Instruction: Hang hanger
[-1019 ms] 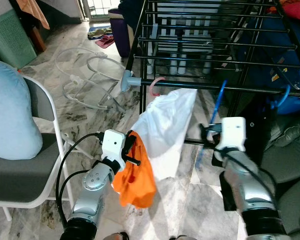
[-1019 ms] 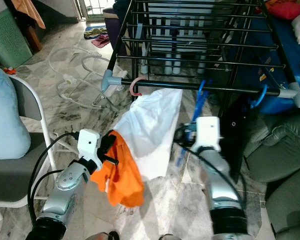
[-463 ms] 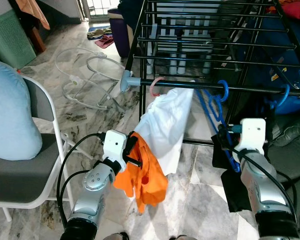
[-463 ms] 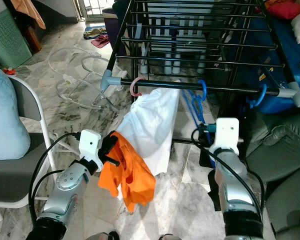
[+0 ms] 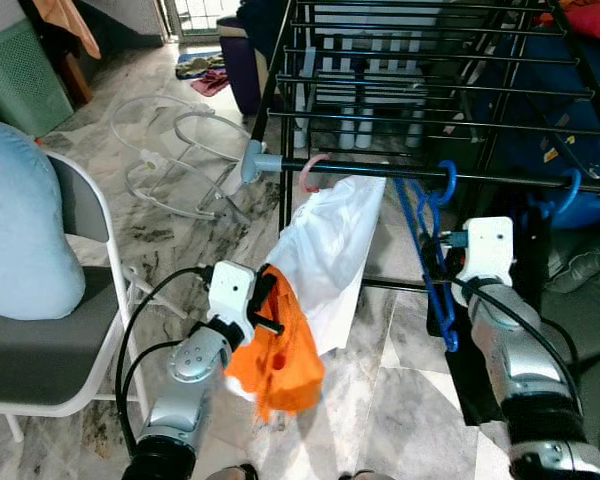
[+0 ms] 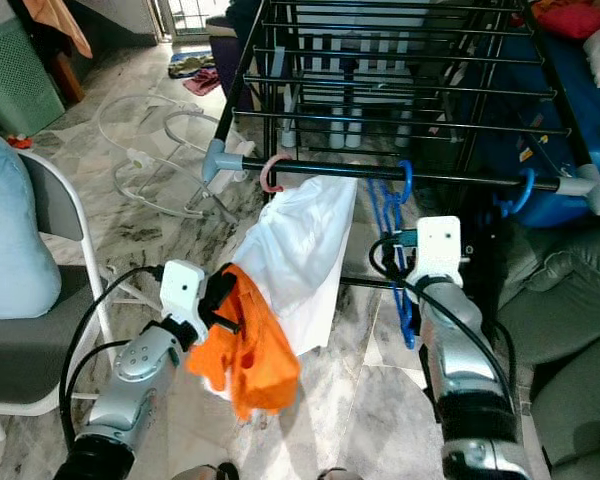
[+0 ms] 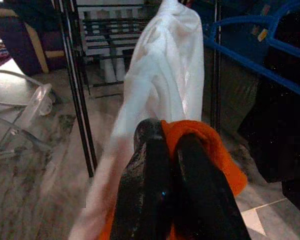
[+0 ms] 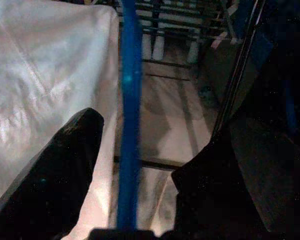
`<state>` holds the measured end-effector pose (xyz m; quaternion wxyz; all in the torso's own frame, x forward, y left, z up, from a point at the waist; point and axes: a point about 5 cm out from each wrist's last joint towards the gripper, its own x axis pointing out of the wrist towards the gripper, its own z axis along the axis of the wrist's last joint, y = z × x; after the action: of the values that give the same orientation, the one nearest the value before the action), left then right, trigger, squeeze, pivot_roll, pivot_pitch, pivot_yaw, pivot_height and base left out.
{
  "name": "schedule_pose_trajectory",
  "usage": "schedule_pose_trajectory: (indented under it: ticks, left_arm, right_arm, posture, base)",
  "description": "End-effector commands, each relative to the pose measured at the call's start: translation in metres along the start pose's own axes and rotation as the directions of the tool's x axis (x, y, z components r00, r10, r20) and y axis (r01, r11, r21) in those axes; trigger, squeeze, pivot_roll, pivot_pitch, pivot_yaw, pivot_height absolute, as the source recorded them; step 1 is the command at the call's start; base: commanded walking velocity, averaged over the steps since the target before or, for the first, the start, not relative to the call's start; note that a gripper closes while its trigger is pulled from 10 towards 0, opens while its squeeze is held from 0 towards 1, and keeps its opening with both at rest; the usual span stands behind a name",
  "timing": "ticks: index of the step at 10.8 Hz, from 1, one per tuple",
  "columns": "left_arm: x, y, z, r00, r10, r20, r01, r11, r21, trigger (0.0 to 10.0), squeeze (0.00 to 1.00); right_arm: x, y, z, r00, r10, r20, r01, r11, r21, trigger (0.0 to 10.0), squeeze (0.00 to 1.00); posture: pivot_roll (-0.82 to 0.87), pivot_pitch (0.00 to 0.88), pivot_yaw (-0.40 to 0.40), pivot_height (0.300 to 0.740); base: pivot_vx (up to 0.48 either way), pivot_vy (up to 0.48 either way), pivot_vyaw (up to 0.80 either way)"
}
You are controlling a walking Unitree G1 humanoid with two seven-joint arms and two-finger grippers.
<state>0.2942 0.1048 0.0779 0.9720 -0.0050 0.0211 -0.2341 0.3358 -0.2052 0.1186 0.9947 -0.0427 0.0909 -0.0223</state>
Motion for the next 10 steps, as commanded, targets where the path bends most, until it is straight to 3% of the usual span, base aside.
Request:
schedule_pose_trajectory:
  ticks: [1,4,5,10]
  left_arm:
    - [0.000,-0.001,0.000,1.000,-0.007,-0.001,0.007,1.000,0.003,10.0,0.00]
    - [0.001,-0.002,-0.001,1.000,-0.016,-0.004,0.016,1.000,0.001,10.0,0.00]
    - [0.000,-0.002,-0.001,1.000,-0.015,-0.005,0.015,1.000,0.001,10.0,0.00]
    - [0.000,-0.003,-0.002,1.000,-0.021,-0.011,0.021,1.000,0.002,10.0,0.00]
  right_arm:
    - [0.003,0.003,0.002,1.000,0.006,-0.002,-0.006,1.000,0.023,10.0,0.00]
    - [0.013,0.021,0.004,1.000,0.027,-0.011,-0.026,0.998,0.056,10.0,0.00]
    - [0.013,0.020,-0.001,0.999,-0.009,-0.037,0.012,0.998,0.067,0.0,0.00]
    - [0.012,0.015,-0.005,0.997,-0.053,-0.054,0.056,0.996,0.074,0.0,0.00]
  posture:
    - [-0.19,0.105,0.033,0.740]
    - [-0.19,0.107,0.035,0.740]
    - [-0.19,0.107,0.034,0.740]
    - [-0.19,0.110,0.037,0.740]
  base:
    - [0.000,0.000,0.00]
    - [0.000,0.000,0.00]
    - [0.000,0.000,0.00]
    - [0.000,0.000,0.00]
